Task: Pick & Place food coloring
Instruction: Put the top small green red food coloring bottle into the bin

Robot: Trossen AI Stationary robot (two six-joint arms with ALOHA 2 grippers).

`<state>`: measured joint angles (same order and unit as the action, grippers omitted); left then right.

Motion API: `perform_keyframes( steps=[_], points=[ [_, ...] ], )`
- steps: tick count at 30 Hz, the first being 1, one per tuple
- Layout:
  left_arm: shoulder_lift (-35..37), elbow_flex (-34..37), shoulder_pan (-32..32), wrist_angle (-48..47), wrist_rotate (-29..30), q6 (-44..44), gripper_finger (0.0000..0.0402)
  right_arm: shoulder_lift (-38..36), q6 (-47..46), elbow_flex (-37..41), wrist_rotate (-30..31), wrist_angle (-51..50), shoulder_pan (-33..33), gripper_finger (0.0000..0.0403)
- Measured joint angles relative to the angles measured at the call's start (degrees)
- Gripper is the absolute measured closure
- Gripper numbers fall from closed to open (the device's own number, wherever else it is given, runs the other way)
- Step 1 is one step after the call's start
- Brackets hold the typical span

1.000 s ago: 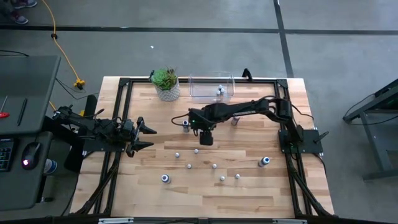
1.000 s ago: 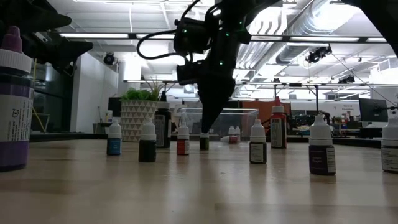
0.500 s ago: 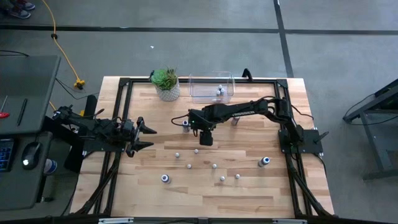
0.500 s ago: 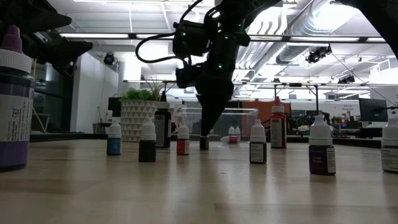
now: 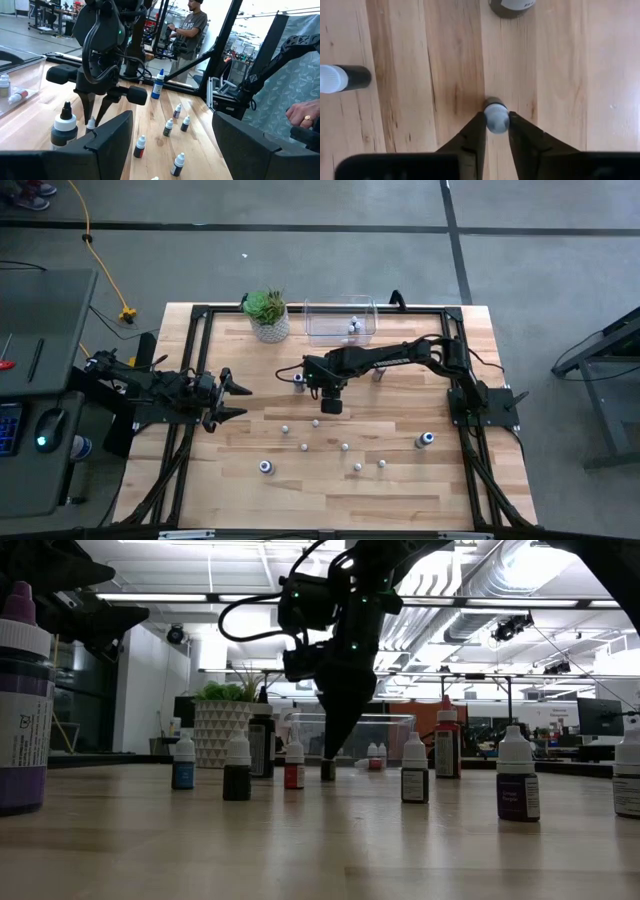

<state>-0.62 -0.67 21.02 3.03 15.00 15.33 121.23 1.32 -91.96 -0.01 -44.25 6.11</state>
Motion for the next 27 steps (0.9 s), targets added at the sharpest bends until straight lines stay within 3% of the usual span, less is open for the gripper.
perform_keyframes(
  steps=[14, 27],
  points=[
    [0.01, 0.0, -0.01, 0.0, 0.0, 0.0, 0.013, 0.0, -1.44, -0.7, -0.6, -0.1, 0.0, 0.0347],
    [0.01, 0.0, 0.0, 0.01, 0.0, 0.0, 0.013, -0.37, -4.59, -8.72, -7.12, -6.36, -0.09, 0.0349]
  ],
)
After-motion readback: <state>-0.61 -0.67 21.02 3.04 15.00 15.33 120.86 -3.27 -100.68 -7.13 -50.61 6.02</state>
